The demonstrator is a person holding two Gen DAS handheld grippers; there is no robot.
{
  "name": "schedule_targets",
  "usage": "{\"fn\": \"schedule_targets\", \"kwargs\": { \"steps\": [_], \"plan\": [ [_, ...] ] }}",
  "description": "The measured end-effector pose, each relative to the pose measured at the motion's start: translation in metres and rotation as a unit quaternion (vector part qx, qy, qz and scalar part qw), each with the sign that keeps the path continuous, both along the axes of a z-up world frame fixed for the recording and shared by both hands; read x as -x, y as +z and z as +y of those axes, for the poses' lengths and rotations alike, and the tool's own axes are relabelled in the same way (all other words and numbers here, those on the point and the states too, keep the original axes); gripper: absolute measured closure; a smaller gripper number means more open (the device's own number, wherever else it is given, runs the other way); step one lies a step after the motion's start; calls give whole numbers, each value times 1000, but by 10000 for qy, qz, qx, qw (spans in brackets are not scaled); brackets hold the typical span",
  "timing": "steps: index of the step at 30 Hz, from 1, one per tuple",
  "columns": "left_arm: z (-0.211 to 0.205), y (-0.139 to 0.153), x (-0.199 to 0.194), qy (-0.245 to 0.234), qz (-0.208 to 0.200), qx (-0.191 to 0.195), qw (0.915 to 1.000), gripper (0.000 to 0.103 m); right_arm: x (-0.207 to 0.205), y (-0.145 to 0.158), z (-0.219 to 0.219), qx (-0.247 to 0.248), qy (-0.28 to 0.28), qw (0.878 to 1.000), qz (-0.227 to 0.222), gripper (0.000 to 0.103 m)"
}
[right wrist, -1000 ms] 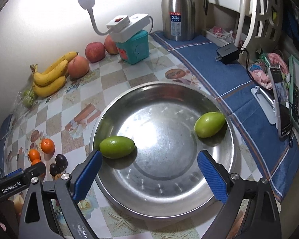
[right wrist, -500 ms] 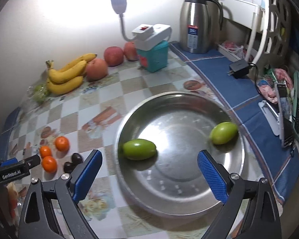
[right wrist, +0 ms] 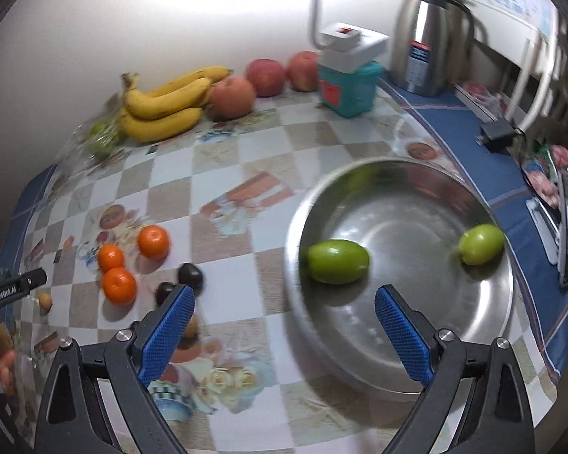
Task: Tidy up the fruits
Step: 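Move the left tool toward the round yellow fruit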
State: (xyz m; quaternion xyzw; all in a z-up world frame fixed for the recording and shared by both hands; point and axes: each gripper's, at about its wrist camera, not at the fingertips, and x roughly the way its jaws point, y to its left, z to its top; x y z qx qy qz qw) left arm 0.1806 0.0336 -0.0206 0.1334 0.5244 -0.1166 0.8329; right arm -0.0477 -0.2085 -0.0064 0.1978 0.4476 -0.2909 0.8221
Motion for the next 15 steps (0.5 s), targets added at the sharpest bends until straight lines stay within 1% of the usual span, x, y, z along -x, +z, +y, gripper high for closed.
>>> {"fn": "schedule_targets", "kwargs": {
  "steps": [5, 7, 11, 15],
  "plan": [
    [15, -1, -7, 201, 51, 121, 9997, 0, -23, -1, 23, 23, 440, 9990, 25, 7],
    [15, -4, -7, 163, 100, 126, 9997, 0, -31, -5, 33, 40, 593, 9982, 90, 7],
    [11, -14, -8, 44, 232, 51, 9997, 0, -46, -17, 49, 83, 862, 9955, 378, 7],
    [5, -23, -8, -4, 336, -76, 9994, 0, -53, -29, 51, -39, 892, 9946, 528, 7]
  ]
}}
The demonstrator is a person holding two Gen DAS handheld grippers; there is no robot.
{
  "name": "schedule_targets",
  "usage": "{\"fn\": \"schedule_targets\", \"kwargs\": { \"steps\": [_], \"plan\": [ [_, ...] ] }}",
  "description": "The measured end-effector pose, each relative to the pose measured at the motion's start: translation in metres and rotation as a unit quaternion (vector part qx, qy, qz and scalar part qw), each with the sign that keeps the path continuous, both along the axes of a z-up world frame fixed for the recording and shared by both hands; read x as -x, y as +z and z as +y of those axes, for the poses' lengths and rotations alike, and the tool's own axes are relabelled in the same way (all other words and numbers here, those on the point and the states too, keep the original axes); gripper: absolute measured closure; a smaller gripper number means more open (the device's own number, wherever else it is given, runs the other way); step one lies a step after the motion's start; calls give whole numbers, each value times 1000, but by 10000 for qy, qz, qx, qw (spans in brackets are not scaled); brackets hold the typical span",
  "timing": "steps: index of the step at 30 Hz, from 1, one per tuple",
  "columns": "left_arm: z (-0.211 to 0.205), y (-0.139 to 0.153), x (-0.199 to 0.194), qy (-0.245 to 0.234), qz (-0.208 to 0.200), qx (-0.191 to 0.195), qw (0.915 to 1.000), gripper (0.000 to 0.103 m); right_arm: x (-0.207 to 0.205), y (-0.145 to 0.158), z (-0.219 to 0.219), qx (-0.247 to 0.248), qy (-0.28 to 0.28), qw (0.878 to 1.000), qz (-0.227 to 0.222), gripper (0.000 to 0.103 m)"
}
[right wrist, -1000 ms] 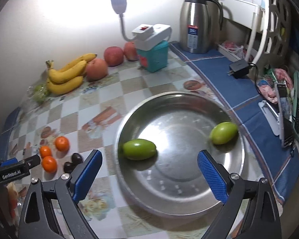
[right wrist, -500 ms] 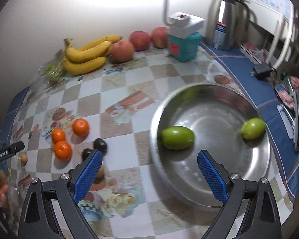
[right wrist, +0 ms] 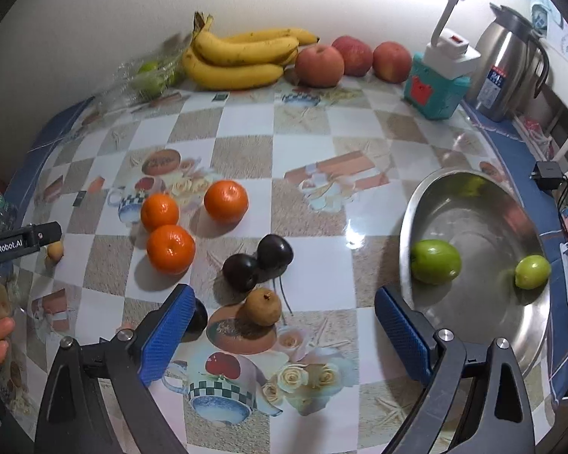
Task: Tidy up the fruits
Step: 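Move the left tool toward the round yellow fruit, then close the left gripper on the yellow fruit while the right gripper grasps the brown kiwi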
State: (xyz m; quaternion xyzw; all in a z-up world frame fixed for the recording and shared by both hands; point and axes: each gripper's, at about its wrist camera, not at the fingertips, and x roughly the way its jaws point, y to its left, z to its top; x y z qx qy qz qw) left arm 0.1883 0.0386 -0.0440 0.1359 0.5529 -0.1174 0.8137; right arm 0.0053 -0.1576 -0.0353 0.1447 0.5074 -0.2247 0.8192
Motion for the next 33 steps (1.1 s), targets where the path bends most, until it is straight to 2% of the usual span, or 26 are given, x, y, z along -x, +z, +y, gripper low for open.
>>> {"fn": "schedule_targets", "kwargs": {
  "steps": [3, 8, 11, 18, 19, 20, 23, 26, 27, 32, 33],
  "plan": [
    [-6, -7, 2, -132, 64, -93, 9998, 0, -2, -5, -1, -104, -45, 9999, 59, 7],
    [-17, -20, 6, -322, 38, -542, 9980, 0, -6, -13, -1, -156, -9, 9997, 181, 10],
    [-17, -25, 4, -287, 109, -539, 9981, 0, -10, -19, 1, -197, 55, 9994, 266, 18],
    [-13, -27, -6, -184, 32, -582, 9981, 1, -15, -26, 5, -238, 148, 9990, 349, 23],
    [-13, -27, -7, -193, 41, -580, 9981, 1, -15, -26, 5, -256, 154, 9990, 337, 29],
    [-13, -29, -7, -219, 59, -551, 9982, 3, -16, -27, 5, -293, 163, 9989, 327, 34],
    [-18, -33, -7, -284, 142, -482, 9983, 15, -16, -27, 7, -302, 187, 9988, 328, 35],
    [-23, -38, -7, -327, 199, -470, 9982, 20, -17, -27, 7, -305, 196, 9988, 320, 40],
    [-24, -39, -7, -326, 234, -441, 9982, 24, -17, -27, 6, -326, 192, 9988, 313, 41],
    [-23, -39, -9, -287, 271, -320, 9987, 31, -16, -29, 6, -323, 161, 9988, 321, 42],
    [-22, -40, -10, -271, 291, -289, 9988, 35, -16, -29, 6, -329, 159, 9988, 320, 43]
  ]
}}
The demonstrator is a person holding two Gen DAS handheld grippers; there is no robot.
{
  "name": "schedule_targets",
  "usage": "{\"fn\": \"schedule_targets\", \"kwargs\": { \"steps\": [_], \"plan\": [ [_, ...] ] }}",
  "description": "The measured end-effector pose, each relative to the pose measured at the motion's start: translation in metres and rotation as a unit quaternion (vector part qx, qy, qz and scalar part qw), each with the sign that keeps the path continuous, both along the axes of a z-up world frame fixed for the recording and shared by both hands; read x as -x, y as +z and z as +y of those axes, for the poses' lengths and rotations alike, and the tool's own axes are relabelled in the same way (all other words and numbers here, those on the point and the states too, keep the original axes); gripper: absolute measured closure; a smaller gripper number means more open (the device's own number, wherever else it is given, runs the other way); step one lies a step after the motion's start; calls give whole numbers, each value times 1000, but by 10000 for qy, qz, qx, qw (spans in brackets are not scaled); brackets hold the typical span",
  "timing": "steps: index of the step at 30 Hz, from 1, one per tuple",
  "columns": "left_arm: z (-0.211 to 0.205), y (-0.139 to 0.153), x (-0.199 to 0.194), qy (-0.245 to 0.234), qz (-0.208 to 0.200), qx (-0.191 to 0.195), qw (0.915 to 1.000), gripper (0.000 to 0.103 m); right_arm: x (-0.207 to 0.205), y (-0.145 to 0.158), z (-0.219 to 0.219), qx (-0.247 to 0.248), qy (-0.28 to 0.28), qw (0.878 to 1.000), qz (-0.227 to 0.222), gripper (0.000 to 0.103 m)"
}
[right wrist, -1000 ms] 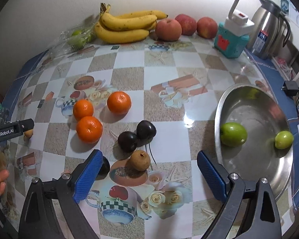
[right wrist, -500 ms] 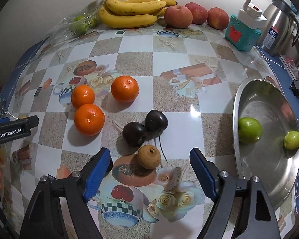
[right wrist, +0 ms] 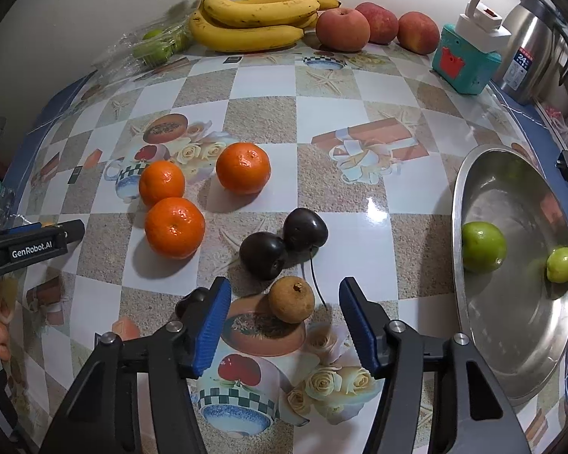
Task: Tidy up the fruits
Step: 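Close the left gripper on the yellow fruit while the right gripper grasps the brown kiwi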
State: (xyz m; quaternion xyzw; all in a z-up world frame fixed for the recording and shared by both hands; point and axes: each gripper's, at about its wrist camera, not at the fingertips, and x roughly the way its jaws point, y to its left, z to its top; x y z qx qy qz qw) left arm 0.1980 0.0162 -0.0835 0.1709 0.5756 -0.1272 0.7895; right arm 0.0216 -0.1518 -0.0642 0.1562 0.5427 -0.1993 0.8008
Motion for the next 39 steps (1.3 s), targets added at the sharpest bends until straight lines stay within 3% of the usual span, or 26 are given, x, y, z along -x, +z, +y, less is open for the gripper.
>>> {"fn": "schedule_targets", "kwargs": {
  "steps": [9, 21, 23, 31, 39],
  "plan": [
    [11, -4, -10, 134, 134, 279, 9994, 59, -1, -1, 1, -97, 21, 9999, -39, 59],
    [34, -5, -19, 325, 299, 634, 9970, 76, 1, -1, -2, -262, -88, 9995, -119, 72],
    [30, -4, -17, 325, 311, 650, 9969, 76, 1, -2, -2, -306, -89, 9994, -126, 76],
    [30, 1, -14, 321, 336, 754, 9961, 76, 4, 0, -3, -461, -110, 9987, -203, 76],
    [32, 28, -9, 323, 159, 870, 9956, 76, 10, 15, -5, -722, -217, 9959, -494, 76]
  ]
}}
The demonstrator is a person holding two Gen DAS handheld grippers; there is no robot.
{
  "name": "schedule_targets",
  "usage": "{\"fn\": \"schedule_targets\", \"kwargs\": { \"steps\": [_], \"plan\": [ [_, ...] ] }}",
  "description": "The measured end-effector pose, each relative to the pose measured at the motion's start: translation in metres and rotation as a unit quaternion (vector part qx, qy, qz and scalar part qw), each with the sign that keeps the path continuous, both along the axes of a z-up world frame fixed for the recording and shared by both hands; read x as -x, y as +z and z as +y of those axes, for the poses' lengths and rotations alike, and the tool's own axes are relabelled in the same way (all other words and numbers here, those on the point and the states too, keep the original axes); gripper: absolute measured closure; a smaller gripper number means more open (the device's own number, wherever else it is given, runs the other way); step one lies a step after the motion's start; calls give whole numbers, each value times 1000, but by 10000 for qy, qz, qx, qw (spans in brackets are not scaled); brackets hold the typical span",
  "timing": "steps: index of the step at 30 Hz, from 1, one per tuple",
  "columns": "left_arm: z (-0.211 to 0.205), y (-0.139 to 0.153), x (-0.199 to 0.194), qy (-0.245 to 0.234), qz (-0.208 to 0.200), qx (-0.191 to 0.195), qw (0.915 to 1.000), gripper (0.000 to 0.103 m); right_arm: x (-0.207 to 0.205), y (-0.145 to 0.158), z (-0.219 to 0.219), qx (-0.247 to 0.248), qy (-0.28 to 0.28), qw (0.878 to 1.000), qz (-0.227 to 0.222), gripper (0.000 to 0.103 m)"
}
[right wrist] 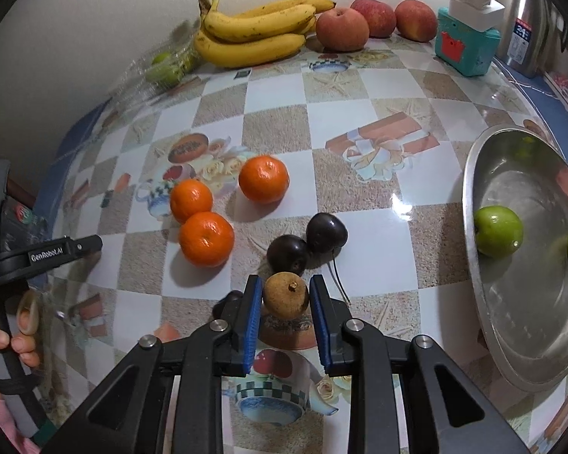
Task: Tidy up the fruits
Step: 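Close the left gripper on the yellow fruit while the right gripper grasps the brown kiwi, then carry the brown kiwi over the basin with the right gripper and release it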
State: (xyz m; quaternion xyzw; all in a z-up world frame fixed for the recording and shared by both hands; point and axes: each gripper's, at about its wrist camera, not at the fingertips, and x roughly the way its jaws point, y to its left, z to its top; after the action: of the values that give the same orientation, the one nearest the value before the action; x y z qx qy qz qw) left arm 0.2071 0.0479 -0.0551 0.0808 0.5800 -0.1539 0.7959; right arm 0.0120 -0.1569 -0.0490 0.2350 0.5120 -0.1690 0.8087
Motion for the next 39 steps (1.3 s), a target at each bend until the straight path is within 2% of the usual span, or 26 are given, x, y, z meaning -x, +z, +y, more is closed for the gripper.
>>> {"fn": "schedule_targets", "kwargs": {
  "steps": [8, 17, 21, 28, 34, 39],
  "plan": [
    [-13, 18, 14, -118, -178, -8, 9998, 76, 9, 16, -10, -90, -251, 9995, -195, 76],
    [-31, 29, 22, -320, -300, -85, 9990, 76, 21, 20, -31, -83, -574, 9982, -130, 76],
    [-44, 33, 28, -472, -368, -102, 9982, 76, 38, 23, -55, -13, -981, 9952, -62, 76],
    [-79, 47, 51, -890, -540, -105, 9945, 76, 79, 31, -103, 42, -1844, 9828, -30, 76],
    [-120, 66, 86, -1415, -863, -193, 9860, 76, 105, 39, -130, 123, -2320, 9726, -87, 76],
    [-156, 84, 126, -1917, -1220, -247, 9735, 76, 125, 42, -147, 112, -2633, 9645, -149, 76]
  ]
}}
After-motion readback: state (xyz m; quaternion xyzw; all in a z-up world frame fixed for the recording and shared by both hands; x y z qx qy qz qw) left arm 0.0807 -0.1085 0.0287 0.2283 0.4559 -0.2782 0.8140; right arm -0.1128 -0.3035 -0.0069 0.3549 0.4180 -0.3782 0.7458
